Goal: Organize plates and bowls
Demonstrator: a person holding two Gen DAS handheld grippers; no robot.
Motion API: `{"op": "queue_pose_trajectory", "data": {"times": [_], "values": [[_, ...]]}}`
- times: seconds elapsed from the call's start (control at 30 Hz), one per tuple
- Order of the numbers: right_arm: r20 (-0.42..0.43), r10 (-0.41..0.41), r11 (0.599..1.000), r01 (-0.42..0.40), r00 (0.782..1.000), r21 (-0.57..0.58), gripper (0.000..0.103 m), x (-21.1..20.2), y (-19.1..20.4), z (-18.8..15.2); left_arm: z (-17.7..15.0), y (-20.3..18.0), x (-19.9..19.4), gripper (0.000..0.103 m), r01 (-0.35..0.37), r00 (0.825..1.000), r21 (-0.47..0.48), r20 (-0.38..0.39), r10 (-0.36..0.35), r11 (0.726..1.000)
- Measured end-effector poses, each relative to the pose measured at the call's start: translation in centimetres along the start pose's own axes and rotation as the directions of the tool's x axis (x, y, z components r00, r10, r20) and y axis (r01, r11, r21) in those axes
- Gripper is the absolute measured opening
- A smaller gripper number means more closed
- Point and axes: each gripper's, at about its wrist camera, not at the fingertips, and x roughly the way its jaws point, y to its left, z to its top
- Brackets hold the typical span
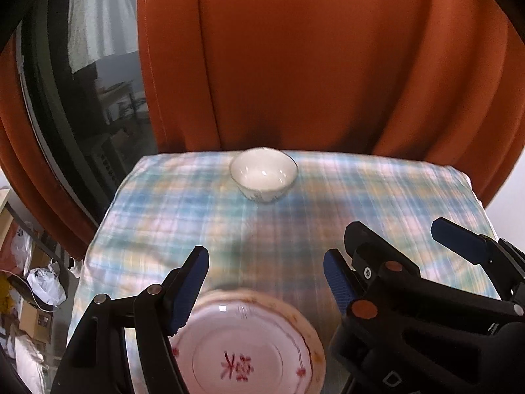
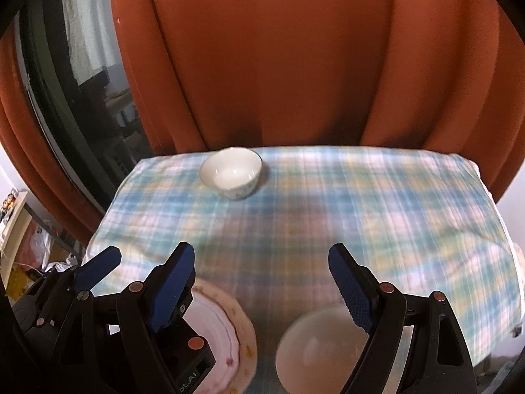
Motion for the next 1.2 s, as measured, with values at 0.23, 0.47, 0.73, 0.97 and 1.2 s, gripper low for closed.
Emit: {"op": "queue_pose_trajectory", "data": {"times": [0.23,0.47,0.73,0.97,1.2], "values": [[-0.002,0.003,0.998,-0.003,1.0,-0.055,0.086,3.6,0.5,4.7,3.8,0.9,3.1,0.074,-0.046,0.999,-0.069,0.003,0.046,0.997],[-0.023,0.015,0.997,-0.017,1.0,-0.079,0.086,8.3,0.2,8.7,7.2,0.5,7.4,0.074,-0.09,0.996,-0.09,-0.02,0.089,0.992],[-0.038,0.067,0.991,-0.071,0.997,-0.111,0.086,14.3,-0.9,11.8,9.5,0.4,13.1,0.072,-0.163,0.986,-0.108,-0.05,0.158,0.981],[-0.08,0.077,0.989,-0.086,0.994,-0.117,0.086,20.0,-0.7,12.6,9.9,1.4,17.3,0.059,-0.227,0.973,-0.102,-0.072,0.221,0.969],[-0.102,0.093,0.988,-0.105,0.99,-0.114,0.084,23.9,-0.2,11.9,9.9,2.1,20.7,0.05,-0.226,0.972,-0.102,-0.094,0.217,0.969]]}}
